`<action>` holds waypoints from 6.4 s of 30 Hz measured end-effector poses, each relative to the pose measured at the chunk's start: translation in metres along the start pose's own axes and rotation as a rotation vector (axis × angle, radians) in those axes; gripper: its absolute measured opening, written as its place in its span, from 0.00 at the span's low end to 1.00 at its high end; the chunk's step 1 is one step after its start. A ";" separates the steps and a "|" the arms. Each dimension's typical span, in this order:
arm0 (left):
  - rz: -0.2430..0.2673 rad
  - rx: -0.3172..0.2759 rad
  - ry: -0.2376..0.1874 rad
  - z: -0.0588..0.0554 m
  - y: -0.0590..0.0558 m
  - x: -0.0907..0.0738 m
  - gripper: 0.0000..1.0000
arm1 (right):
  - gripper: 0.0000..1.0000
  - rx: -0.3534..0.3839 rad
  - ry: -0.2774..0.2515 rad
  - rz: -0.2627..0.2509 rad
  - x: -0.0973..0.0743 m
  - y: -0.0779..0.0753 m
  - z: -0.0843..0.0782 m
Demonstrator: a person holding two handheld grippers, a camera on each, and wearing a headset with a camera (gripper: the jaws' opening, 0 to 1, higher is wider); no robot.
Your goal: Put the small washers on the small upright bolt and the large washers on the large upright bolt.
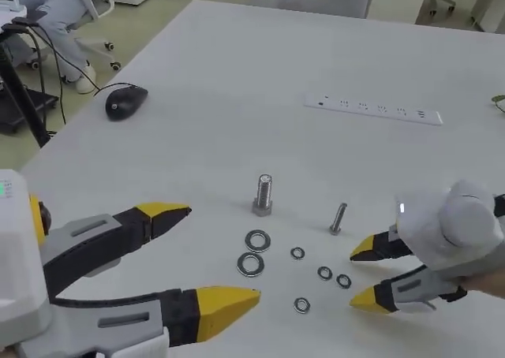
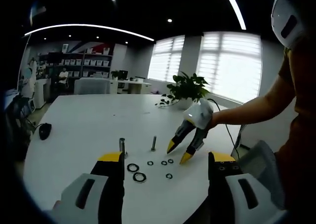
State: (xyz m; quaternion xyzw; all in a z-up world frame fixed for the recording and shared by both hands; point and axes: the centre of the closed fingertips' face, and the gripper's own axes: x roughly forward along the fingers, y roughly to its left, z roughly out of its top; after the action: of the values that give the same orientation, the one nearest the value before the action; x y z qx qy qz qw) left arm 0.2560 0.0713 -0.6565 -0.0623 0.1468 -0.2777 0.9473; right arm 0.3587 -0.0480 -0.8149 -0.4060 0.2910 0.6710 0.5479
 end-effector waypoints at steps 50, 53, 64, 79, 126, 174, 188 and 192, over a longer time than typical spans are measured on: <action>0.018 -0.015 -0.021 0.002 -0.005 -0.005 0.67 | 0.17 -0.183 0.221 0.120 0.011 0.000 0.000; 0.021 -0.014 -0.022 0.003 -0.005 -0.005 0.67 | 0.15 -0.190 0.224 0.116 0.012 0.000 0.000; 0.018 -0.008 -0.023 0.004 -0.006 -0.005 0.67 | 0.13 -0.188 0.235 0.112 0.011 0.000 0.000; 0.021 -0.004 -0.014 0.002 -0.006 -0.006 0.67 | 0.12 -0.157 0.213 0.088 -0.006 -0.010 0.007; -0.039 0.019 -0.016 0.008 -0.019 0.005 0.68 | 0.12 -0.099 0.103 -0.065 -0.065 -0.068 0.051; -0.024 0.012 -0.011 0.006 -0.010 0.005 0.68 | 0.12 -0.117 0.154 -0.012 -0.041 -0.082 0.047; -0.020 0.003 -0.014 0.005 -0.008 0.007 0.68 | 0.12 -0.127 0.187 -0.001 -0.033 -0.081 0.039; -0.015 0.002 -0.014 0.005 -0.007 0.006 0.68 | 0.12 -0.127 0.187 -0.001 -0.032 -0.081 0.039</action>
State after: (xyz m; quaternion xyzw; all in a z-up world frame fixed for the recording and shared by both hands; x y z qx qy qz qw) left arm 0.2589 0.0625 -0.6519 -0.0647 0.1393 -0.2845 0.9463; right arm 0.4312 -0.0126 -0.7628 -0.5007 0.2976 0.6472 0.4918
